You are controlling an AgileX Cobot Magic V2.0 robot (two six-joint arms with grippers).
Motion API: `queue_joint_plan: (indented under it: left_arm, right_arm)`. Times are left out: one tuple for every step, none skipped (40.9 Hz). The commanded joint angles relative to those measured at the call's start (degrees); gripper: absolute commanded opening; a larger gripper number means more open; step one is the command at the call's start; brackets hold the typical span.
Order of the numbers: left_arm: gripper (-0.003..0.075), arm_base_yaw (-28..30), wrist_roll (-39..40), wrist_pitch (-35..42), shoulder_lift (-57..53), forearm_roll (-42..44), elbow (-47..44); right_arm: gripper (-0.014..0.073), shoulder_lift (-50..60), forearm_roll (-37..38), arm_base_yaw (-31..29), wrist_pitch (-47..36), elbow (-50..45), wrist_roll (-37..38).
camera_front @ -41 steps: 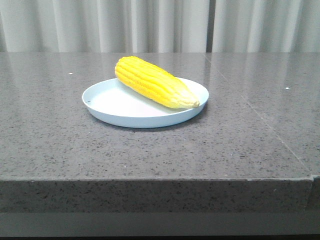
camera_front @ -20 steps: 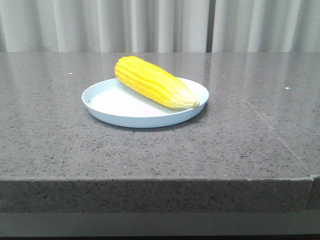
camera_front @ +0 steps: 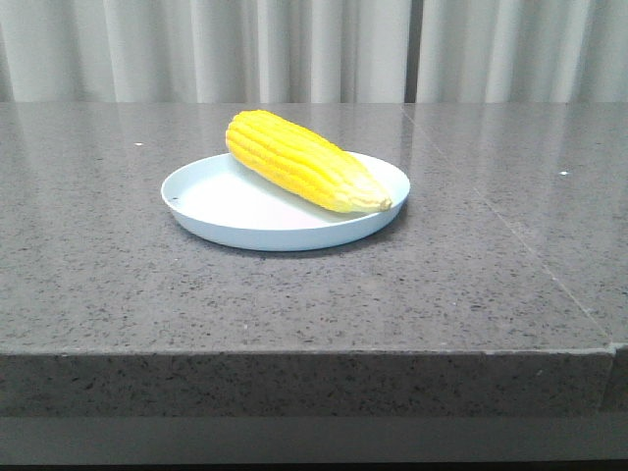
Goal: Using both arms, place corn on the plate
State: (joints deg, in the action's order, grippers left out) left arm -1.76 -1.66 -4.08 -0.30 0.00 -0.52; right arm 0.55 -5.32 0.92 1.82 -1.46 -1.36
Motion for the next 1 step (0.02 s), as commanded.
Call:
queue_joint_plan:
  left_arm:
    - [-0.002,0.1,-0.2,4.9,-1.0,-0.4,-1.4]
  right_arm:
    - [-0.0067,1.0,0.6,-0.3,-5.4,1.2,0.1]
